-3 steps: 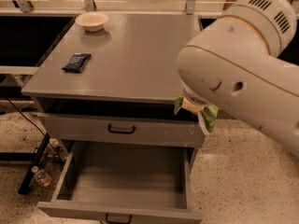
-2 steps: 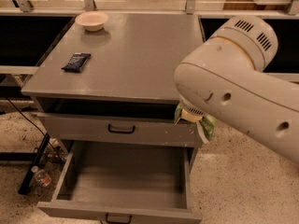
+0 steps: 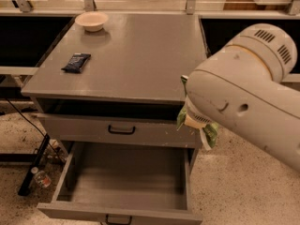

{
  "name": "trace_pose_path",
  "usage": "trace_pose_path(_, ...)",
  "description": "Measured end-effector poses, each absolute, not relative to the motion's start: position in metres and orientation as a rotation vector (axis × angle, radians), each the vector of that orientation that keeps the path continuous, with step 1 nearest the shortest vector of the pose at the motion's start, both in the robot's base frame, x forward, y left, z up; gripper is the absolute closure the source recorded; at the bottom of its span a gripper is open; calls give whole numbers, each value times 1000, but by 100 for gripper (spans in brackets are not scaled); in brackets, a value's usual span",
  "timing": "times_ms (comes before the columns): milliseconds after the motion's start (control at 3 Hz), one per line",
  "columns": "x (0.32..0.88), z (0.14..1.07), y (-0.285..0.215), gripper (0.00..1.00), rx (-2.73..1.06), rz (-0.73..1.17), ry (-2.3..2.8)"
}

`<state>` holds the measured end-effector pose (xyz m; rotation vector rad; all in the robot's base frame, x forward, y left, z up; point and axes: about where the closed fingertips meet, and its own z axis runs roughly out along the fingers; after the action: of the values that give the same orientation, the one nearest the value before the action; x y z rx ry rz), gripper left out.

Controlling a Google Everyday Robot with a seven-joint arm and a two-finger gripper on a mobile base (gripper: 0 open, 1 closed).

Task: Place green jalapeno chip bag into middle drawer

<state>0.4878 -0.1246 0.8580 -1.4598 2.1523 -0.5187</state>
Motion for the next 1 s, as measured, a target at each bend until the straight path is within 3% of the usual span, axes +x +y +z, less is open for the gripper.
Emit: trace_pose_path(1000,360,798,-138,100,-1482,-323,2226)
